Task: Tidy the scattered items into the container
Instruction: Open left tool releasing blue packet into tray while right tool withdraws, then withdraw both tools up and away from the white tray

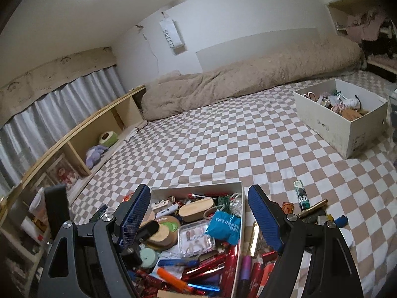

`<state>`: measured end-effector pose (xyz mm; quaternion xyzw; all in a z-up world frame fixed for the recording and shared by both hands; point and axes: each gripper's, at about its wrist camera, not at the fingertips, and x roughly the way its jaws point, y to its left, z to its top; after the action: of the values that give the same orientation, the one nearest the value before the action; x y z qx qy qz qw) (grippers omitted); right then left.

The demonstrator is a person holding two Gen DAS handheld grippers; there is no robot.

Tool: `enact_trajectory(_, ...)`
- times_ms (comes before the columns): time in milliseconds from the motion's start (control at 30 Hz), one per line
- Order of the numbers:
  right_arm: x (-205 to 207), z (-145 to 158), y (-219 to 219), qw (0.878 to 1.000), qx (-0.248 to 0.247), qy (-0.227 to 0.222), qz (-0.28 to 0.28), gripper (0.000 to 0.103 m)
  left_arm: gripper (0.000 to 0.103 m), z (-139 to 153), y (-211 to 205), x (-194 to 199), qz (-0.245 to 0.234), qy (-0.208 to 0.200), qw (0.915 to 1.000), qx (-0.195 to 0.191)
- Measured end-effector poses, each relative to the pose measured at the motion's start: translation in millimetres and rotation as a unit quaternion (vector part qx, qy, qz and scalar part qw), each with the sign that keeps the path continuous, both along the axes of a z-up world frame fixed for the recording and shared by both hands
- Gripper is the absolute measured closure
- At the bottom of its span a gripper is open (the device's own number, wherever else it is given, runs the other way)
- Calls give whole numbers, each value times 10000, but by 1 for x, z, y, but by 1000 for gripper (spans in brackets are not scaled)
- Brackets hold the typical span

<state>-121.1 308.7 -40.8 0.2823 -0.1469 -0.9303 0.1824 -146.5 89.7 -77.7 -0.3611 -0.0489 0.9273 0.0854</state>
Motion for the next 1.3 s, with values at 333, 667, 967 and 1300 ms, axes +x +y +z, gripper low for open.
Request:
enact_trajectory(333,32,2,-13,9995,316,-40,-35,21,0,25,-26,35,193,305,9992,-158)
enact_trajectory(667,56,-4,-24,9946,978,-6,-338,7,0,36,-52,59,426,421,9979,-246)
enact_trajectory(967,70,-15,-29,9886,1394,-72,-568,0,0,39,-71,79,524,567,9965,-331)
enact_trajectory(1300,78,-15,-32,9867,1475,-92,-682,0,0,43,-89,92,605,691,9955,-247)
